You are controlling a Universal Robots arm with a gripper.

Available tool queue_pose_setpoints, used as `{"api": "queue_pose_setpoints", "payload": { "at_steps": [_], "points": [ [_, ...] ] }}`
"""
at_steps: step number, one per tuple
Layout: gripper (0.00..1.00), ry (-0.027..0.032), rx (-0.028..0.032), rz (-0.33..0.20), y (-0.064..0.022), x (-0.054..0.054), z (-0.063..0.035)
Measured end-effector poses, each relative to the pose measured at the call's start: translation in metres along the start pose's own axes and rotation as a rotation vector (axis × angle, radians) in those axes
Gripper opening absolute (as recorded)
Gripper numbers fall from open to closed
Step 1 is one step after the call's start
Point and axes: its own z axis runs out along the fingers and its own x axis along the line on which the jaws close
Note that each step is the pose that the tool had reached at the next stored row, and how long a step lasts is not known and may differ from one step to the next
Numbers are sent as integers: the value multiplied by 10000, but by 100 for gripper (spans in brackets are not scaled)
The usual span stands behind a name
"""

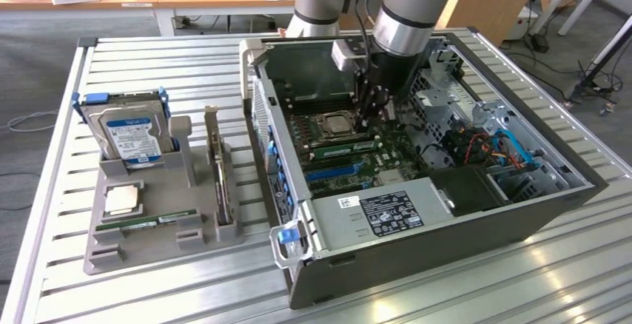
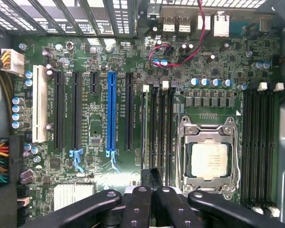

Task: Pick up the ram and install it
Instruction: 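Press down the ram until it locks into place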

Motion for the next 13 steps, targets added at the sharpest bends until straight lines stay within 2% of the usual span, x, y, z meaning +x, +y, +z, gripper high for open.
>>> {"api": "queue_pose_setpoints", "payload": {
  "at_steps": [13],
  "points": [
    [11, 1, 0, 0, 0, 0, -3]
  ]
}}
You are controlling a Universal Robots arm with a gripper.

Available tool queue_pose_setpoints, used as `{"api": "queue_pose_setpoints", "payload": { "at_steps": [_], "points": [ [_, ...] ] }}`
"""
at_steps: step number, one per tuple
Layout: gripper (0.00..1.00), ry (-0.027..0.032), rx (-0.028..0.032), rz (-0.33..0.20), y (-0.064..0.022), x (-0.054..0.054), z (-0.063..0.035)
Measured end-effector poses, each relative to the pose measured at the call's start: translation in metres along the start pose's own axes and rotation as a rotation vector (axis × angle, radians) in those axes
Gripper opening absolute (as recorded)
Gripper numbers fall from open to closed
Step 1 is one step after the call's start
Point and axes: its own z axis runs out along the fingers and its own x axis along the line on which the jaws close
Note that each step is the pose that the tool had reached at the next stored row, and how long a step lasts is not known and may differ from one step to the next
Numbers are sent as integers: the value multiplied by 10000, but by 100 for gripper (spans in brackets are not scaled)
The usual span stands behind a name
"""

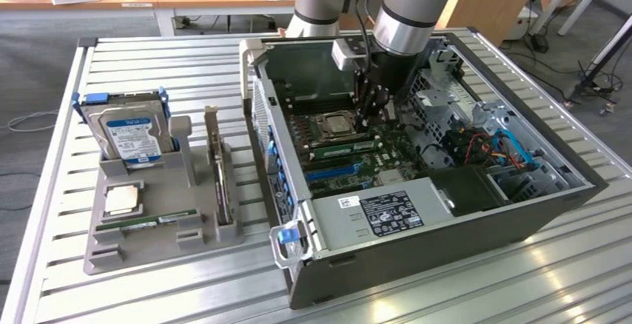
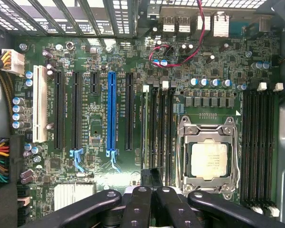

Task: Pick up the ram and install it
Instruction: 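Press down the ram until it locks into place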

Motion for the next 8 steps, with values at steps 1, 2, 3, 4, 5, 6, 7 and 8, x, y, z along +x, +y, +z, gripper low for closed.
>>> {"api": "queue_pose_setpoints", "payload": {
  "at_steps": [1, 2, 3, 4, 5, 6, 7, 8],
  "points": [
    [11, 0, 0, 0, 0, 0, 0],
    [11, 0, 0, 0, 0, 0, 0],
    [11, 0, 0, 12, 0, 0, 0],
    [11, -4, 2, 67, 0, 0, 0],
    [11, -7, 4, 149, 0, 0, 0],
    [11, -10, 7, 245, 0, 0, 0],
    [11, -15, 10, 341, 0, 0, 0],
    [11, -20, 13, 439, 0, 0, 0]
  ]
}}
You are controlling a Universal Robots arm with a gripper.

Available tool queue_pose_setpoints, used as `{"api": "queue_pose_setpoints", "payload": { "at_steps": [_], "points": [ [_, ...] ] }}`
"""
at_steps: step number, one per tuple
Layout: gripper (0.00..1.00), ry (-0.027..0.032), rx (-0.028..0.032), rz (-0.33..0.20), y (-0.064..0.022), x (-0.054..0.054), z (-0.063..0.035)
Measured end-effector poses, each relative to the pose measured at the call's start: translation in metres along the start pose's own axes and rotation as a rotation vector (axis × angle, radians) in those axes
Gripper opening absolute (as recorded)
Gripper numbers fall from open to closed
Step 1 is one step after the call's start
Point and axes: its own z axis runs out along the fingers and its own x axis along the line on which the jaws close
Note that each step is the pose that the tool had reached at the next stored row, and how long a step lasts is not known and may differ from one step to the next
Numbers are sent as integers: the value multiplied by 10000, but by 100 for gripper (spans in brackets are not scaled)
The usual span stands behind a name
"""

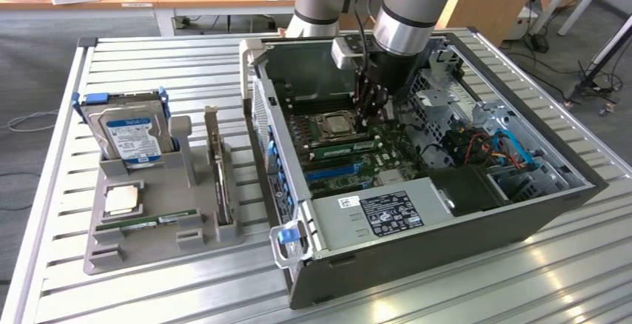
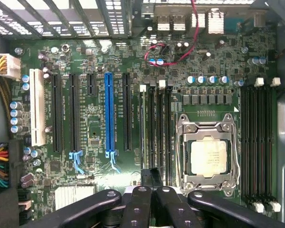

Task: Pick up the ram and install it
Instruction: 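Press down the ram until it locks into place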

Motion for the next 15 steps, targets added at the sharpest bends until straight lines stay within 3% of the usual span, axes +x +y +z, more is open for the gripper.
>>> {"api": "queue_pose_setpoints", "payload": {
  "at_steps": [15],
  "points": [
    [11, -87, 59, 1948, 7, 0, 1]
  ]
}}
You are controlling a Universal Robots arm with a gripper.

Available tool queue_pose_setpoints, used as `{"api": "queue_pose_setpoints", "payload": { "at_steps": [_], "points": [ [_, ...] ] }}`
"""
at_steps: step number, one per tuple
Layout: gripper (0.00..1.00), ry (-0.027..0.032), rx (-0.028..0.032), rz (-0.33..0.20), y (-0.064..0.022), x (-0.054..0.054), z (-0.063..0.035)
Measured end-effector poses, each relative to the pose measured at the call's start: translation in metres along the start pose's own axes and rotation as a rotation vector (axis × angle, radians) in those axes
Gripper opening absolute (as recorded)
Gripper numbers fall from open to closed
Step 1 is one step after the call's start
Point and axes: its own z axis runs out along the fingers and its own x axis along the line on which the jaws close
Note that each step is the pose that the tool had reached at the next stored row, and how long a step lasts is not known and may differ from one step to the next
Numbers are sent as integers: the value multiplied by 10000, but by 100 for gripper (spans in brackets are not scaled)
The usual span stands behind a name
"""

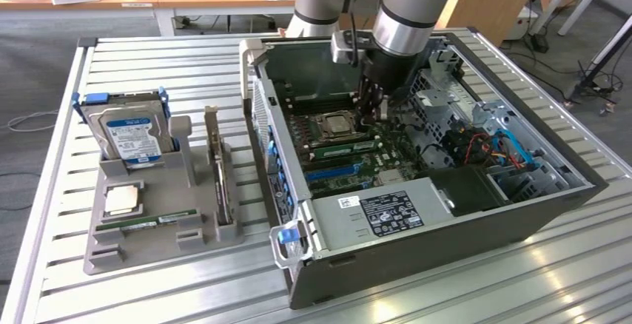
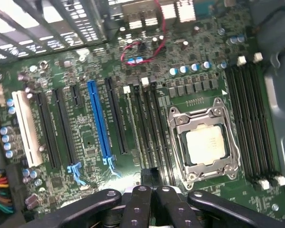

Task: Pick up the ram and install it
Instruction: 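Press down the ram until it locks into place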

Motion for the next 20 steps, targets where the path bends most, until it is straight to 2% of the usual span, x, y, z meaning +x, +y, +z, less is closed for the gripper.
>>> {"api": "queue_pose_setpoints", "payload": {
  "at_steps": [20],
  "points": [
    [11, -116, 77, 2564, 18, 5, 1]
  ]
}}
